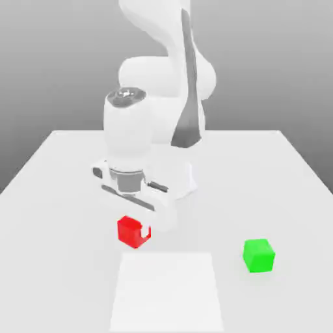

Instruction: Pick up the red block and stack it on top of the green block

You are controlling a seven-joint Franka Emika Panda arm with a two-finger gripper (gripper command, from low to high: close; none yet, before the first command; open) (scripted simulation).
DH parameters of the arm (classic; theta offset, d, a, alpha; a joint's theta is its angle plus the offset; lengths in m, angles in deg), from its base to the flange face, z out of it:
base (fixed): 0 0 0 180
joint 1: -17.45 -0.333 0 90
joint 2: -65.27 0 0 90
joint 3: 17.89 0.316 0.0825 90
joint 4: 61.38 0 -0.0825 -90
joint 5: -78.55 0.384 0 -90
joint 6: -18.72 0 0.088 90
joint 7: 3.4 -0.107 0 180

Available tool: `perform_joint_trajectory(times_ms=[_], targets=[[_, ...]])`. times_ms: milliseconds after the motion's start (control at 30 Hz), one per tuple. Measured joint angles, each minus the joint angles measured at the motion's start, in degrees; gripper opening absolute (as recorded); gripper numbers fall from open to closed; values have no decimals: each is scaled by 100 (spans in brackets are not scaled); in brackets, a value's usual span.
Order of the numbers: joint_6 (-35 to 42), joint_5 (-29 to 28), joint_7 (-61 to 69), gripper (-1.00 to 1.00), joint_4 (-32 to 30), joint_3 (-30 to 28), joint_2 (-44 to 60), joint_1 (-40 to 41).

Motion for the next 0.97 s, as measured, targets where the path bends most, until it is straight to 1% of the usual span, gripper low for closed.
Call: perform_joint_trajectory(times_ms=[200, 567, 700, 767, 867, 900, 967], targets=[[357, 72, 917, -100, 325, 460, -58, -893], [921, 416, 2808, -100, 956, 1430, 21, -2613], [542, 124, 2743, -100, 1044, 1505, 491, -2690], [256, -132, 2564, -100, 1061, 1518, 807, -2633], [-206, -580, 2248, -100, 1075, 1368, 1313, -2686], [-291, -664, 2189, 100, 1077, 1333, 1406, -2706], [-291, -664, 2189, 100, 1077, 1333, 1406, -2706]])
